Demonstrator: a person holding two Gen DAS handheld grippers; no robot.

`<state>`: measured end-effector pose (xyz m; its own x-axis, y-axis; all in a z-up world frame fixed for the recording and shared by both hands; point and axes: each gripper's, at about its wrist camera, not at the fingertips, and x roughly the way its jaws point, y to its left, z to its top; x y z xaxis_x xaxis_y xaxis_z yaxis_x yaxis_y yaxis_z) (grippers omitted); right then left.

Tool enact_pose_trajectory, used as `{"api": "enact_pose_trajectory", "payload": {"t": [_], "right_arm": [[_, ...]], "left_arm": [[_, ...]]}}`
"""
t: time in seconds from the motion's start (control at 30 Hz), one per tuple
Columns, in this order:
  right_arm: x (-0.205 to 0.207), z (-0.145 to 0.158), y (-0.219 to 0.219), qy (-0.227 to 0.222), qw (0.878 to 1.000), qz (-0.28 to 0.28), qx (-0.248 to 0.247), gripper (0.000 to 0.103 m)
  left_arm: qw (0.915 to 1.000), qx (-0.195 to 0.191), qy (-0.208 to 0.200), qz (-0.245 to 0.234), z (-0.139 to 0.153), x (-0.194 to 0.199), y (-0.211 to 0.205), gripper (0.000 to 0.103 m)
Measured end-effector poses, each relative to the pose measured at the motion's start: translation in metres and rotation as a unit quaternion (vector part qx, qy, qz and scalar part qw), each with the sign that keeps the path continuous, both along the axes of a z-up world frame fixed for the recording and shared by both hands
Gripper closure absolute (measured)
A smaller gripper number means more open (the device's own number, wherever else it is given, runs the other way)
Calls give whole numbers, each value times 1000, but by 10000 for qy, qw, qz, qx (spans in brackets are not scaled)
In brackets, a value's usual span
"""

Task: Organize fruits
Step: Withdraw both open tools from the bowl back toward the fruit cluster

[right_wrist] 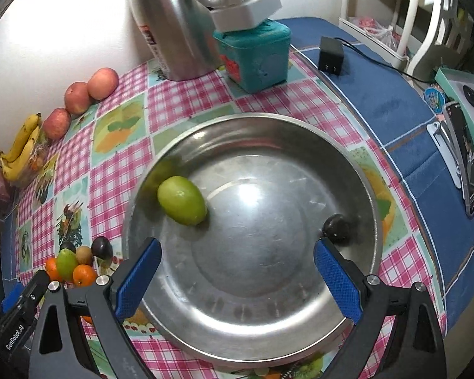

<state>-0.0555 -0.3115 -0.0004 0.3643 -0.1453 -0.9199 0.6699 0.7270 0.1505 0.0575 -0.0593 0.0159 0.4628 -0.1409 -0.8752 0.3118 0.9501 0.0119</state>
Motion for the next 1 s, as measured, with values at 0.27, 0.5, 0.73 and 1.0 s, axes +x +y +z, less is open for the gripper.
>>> {"api": "enact_pose_trajectory", "payload": {"t": [0.27,0.5,0.73,1.0], "right_arm": [[6,7,15,-312,9993,186,-118,6],[13,7,27,-379,9984,369,-192,6],[22,7,38,-573,9969,537,-68,6],[41,13,72,-697,9914,1102,-47,6]], "left_arm": [[9998,-26,88,172,-4,8,14,0],[9988,-193,223,402,-11,17,28,0],[9954,-397,659,577,-24,30,44,1],[9971,-310,461,517,-12,35,58,1]]}}
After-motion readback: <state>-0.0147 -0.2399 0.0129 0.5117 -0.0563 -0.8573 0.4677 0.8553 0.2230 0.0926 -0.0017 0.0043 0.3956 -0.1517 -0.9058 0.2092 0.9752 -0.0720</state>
